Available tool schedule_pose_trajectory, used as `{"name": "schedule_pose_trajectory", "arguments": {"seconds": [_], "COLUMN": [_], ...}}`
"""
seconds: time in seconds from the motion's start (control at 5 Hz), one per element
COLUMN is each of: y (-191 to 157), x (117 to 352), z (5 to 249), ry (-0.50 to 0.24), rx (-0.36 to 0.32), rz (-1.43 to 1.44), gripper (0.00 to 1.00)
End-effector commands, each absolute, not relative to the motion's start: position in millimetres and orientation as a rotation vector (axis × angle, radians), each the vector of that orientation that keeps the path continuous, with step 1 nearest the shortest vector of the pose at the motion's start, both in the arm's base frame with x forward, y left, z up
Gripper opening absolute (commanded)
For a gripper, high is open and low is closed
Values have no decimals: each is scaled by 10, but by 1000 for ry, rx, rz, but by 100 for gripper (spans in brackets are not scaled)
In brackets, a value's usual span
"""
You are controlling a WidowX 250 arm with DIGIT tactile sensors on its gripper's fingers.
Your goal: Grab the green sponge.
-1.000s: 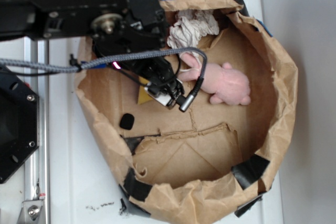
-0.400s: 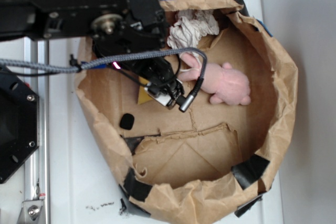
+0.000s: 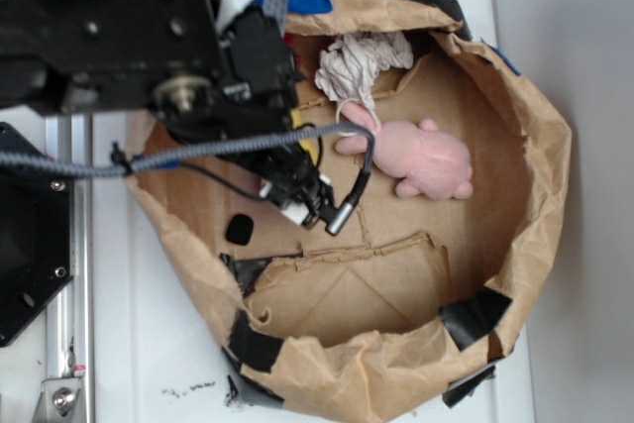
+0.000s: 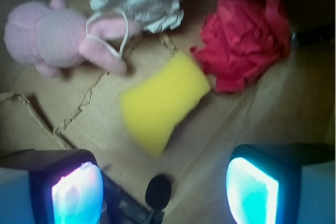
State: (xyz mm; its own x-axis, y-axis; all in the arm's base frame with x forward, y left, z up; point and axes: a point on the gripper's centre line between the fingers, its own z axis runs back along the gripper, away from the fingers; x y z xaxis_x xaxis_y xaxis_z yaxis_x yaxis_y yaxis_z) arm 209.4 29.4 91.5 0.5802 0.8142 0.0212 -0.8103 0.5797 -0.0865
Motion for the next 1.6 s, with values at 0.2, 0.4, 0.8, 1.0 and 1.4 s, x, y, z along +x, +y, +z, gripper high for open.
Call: {"name": "schedule_pose_trajectory", "arguments": {"seconds": [0.2, 0.4, 0.8, 1.0, 1.4], "y": [192, 288, 560, 563, 624], "x": [2245, 2574, 2872, 2669, 2318], "z": [1050, 944, 774, 806, 884], "ry": [-92, -122, -146, -123, -106], "rx": [-62, -41, -34, -51, -60], "rz": [1036, 1064, 1093, 1039, 987], "gripper": [100, 100, 100, 100, 100]}}
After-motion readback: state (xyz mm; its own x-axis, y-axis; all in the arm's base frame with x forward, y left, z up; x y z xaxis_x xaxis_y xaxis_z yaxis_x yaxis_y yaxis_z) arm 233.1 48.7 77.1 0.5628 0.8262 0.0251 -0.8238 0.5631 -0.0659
